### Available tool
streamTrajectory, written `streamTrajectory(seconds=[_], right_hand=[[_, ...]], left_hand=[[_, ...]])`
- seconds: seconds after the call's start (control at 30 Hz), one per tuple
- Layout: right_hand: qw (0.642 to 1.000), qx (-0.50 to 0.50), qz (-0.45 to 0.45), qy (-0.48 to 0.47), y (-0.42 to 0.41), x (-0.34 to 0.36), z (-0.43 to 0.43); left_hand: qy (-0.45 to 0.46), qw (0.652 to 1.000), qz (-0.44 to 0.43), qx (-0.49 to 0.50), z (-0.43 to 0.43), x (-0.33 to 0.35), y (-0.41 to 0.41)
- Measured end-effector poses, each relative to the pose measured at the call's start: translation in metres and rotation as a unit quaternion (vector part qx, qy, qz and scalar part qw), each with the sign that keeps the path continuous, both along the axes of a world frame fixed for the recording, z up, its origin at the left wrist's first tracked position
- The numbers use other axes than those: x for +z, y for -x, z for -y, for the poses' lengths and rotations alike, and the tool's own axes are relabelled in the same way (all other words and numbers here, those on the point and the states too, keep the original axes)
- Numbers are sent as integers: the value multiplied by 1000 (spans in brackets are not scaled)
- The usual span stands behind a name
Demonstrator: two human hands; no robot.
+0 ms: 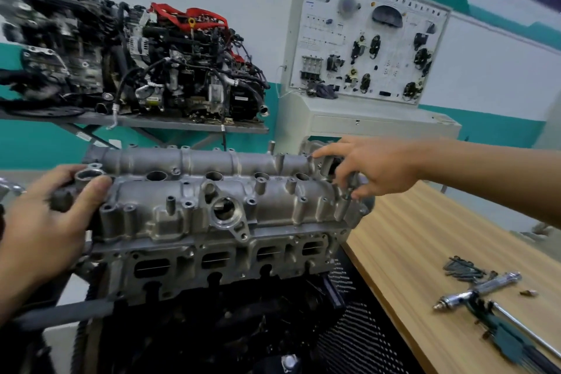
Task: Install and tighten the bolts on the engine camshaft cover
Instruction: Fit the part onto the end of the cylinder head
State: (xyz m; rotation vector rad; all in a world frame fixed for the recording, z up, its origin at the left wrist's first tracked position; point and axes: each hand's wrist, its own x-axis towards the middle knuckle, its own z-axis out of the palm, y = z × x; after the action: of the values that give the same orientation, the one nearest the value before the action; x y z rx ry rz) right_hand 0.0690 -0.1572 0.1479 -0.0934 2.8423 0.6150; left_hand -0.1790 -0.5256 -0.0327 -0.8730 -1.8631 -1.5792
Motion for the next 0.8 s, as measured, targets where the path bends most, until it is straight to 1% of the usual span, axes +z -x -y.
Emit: streamTrajectory(seconds=[0.03, 0.17, 0.23, 0.33, 0.4, 0.5, 0.57, 0.7, 0.8], right_hand=[[1000, 3, 4, 8, 5, -2, -2], [1000, 4, 22, 18, 6, -2, -16], [1000, 18, 11, 22, 11, -4, -21], [999, 46, -15, -4, 17, -8, -29], [997, 64, -39, -3, 18, -12, -37], [994, 83, -59, 43, 18, -16, -49], [993, 87, -66, 52, 20, -18, -53], [995, 79, -53, 21, 21, -14, -48], [996, 79, -34, -16, 19, -11, -36]], left_hand=[[5, 1000, 4, 13, 4, 7, -7], [32, 999, -13, -7, -1, 22, -30], [37, 999, 0, -23, 1, 24, -33], [44, 998, 22, -32, 5, 27, -37], [63, 997, 27, -25, 9, 29, -36], [99, 995, 20, 9, 13, 30, -35], [117, 993, 13, 28, 14, 31, -35], [133, 990, 18, 40, 16, 36, -40], [141, 989, 39, 35, 16, 40, -46]])
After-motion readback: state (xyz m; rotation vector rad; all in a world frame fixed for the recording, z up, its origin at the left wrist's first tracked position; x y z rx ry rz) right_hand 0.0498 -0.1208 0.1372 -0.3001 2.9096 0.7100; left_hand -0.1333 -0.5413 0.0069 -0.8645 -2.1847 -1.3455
